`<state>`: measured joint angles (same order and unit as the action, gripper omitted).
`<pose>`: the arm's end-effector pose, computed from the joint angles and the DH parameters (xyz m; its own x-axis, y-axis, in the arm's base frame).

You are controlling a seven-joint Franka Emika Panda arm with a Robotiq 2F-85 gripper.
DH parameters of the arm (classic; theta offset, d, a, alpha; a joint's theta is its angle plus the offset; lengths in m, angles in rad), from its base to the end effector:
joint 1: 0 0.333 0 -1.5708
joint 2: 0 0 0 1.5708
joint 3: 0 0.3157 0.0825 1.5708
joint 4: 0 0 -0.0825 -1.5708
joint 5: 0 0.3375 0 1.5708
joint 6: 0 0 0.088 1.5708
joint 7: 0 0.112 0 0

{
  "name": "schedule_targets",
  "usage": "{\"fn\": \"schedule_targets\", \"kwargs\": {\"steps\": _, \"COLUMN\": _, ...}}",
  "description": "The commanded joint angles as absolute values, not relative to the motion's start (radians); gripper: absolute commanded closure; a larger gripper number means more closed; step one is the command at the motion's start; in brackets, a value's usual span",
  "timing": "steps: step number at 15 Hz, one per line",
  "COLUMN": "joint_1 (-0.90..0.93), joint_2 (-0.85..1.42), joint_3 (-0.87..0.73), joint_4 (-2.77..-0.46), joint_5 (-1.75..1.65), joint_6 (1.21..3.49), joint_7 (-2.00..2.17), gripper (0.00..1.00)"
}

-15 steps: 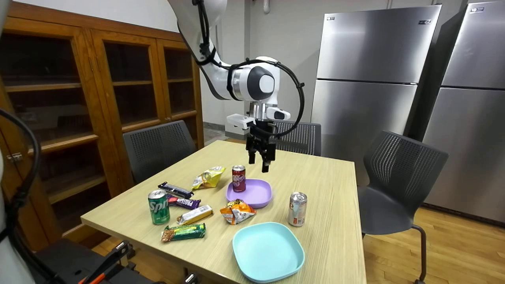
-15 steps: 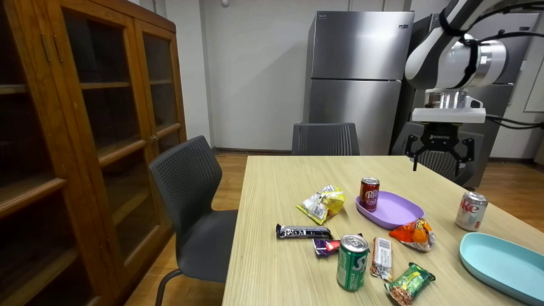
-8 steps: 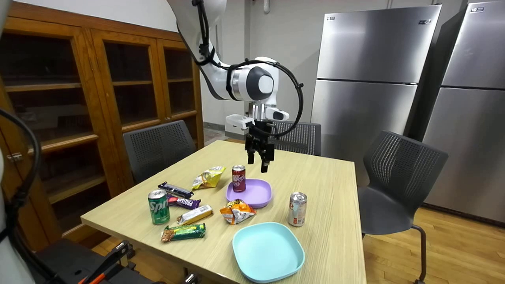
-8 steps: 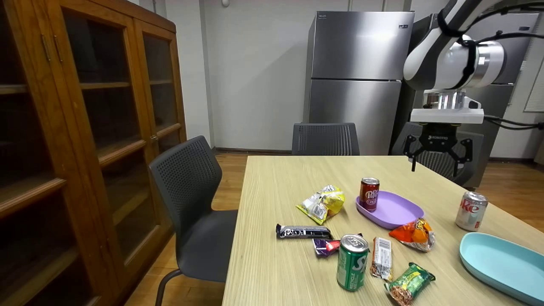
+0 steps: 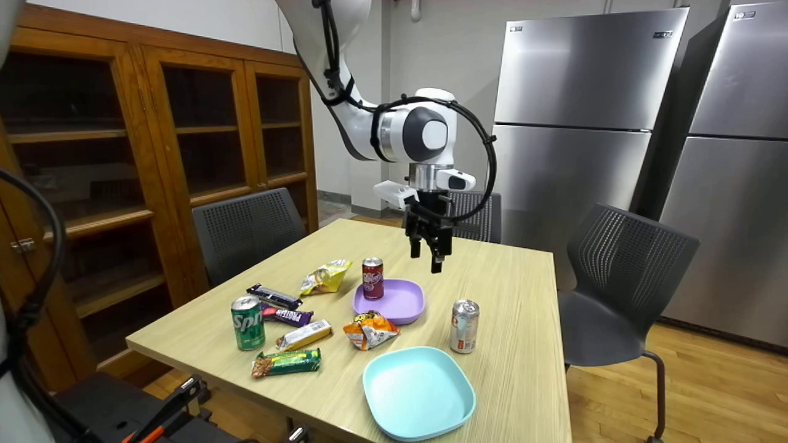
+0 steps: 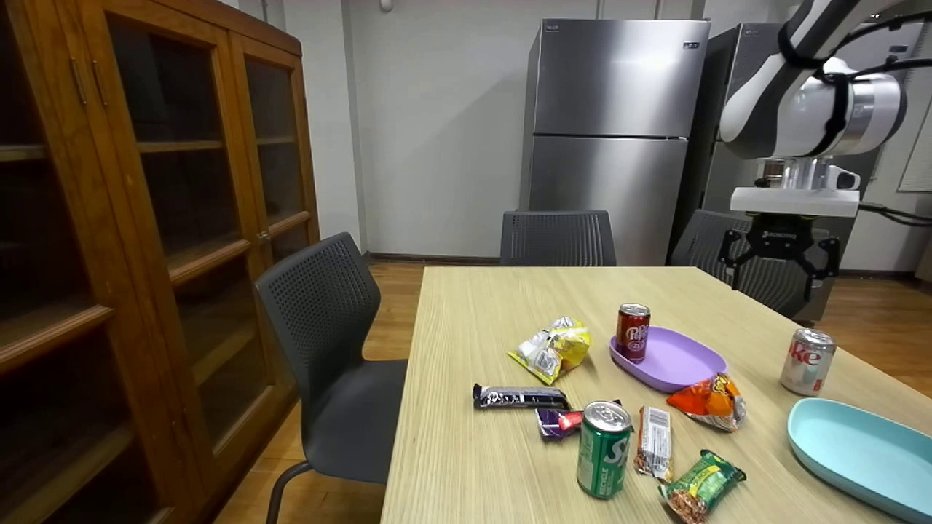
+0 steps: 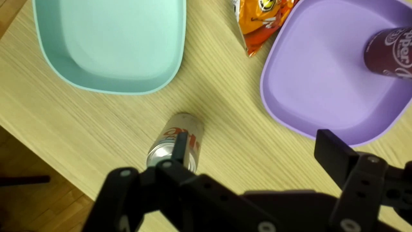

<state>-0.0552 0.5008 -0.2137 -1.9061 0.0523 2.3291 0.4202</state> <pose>0.5723 -0.1484 0.2627 0.7608 -0.6482 -0.0320 -0.6439 -0.7601 0.0871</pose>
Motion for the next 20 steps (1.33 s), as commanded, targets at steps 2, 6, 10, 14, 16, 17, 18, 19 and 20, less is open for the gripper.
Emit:
{"fn": "schedule_targets", "kwargs": {"steps": 2, "joint_1": -0.108, "joint_2": 0.536, "joint_3": -0.235, "joint_4": -1.875, "joint_5": 0.058, "joint_6": 2.343, "joint_7": 0.429, "gripper": 0.00}}
{"fn": "schedule_targets", "kwargs": {"steps": 6, "joint_1": -0.131, "joint_2": 0.582, "joint_3": -0.267, "joint_4": -1.860, "joint_5": 0.059, "joint_6": 2.359, "joint_7": 0.461, "gripper": 0.00}}
{"fn": "schedule_targets", "kwargs": {"steps": 10, "joint_1": -0.142, "joint_2": 0.641, "joint_3": -0.280, "joint_4": -1.836, "joint_5": 0.091, "joint_6": 2.388, "joint_7": 0.520, "gripper": 0.00}}
{"fn": "schedule_targets", "kwargs": {"steps": 14, "joint_1": -0.143, "joint_2": 0.694, "joint_3": -0.290, "joint_4": -1.803, "joint_5": 0.122, "joint_6": 2.405, "joint_7": 0.562, "gripper": 0.00}}
{"fn": "schedule_targets", "kwargs": {"steps": 16, "joint_1": -0.142, "joint_2": 0.714, "joint_3": -0.293, "joint_4": -1.787, "joint_5": 0.130, "joint_6": 2.404, "joint_7": 0.579, "gripper": 0.00}}
{"fn": "schedule_targets", "kwargs": {"steps": 17, "joint_1": -0.141, "joint_2": 0.724, "joint_3": -0.295, "joint_4": -1.779, "joint_5": 0.131, "joint_6": 2.403, "joint_7": 0.587, "gripper": 0.00}}
{"fn": "schedule_targets", "kwargs": {"steps": 18, "joint_1": -0.141, "joint_2": 0.732, "joint_3": -0.295, "joint_4": -1.771, "joint_5": 0.134, "joint_6": 2.401, "joint_7": 0.591, "gripper": 0.00}}
{"fn": "schedule_targets", "kwargs": {"steps": 19, "joint_1": -0.141, "joint_2": 0.740, "joint_3": -0.296, "joint_4": -1.762, "joint_5": 0.135, "joint_6": 2.400, "joint_7": 0.599, "gripper": 0.00}}
{"fn": "schedule_targets", "kwargs": {"steps": 20, "joint_1": -0.141, "joint_2": 0.748, "joint_3": -0.296, "joint_4": -1.755, "joint_5": 0.136, "joint_6": 2.400, "joint_7": 0.604, "gripper": 0.00}}
